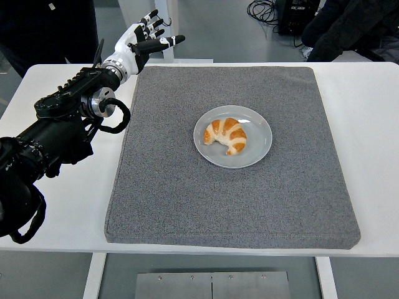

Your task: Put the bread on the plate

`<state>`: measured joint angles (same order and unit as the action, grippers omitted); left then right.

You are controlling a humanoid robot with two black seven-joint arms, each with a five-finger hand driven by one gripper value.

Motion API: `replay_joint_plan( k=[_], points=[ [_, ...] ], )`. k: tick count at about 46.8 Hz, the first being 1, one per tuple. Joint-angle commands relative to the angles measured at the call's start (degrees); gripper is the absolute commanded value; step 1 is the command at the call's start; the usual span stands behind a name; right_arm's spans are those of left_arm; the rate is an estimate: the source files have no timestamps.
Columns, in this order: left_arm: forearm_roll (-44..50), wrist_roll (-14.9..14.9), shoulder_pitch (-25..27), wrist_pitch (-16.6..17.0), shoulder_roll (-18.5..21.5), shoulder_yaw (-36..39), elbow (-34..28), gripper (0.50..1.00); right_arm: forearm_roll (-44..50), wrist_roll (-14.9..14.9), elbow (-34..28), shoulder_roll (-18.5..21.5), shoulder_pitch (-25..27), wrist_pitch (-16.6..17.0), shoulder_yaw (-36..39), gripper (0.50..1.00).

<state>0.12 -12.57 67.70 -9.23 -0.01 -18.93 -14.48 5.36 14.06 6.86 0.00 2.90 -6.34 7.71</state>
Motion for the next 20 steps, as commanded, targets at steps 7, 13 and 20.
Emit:
replay_joint_plan(
  k=[7, 13, 20],
  points=[
    [0.59, 1.05, -1.43, -2.2, 0.01, -4.8, 0.07, 1.0, -0.09, 0.0, -0.09, 0.0, 0.0, -0.08, 0.12, 1.0],
    [0.67, 0.96, -1.86, -2.2, 0.01, -5.15, 0.07, 1.0, -0.09, 0.0, -0.09, 0.0, 0.09, -0.08, 0.12, 1.0],
    [0.94, 0.88, -2.22, -2.2, 0.01, -6.82, 0.07, 1.0, -0.09, 0.0, -0.09, 0.0, 0.18, -0.08, 0.12, 1.0]
  ],
)
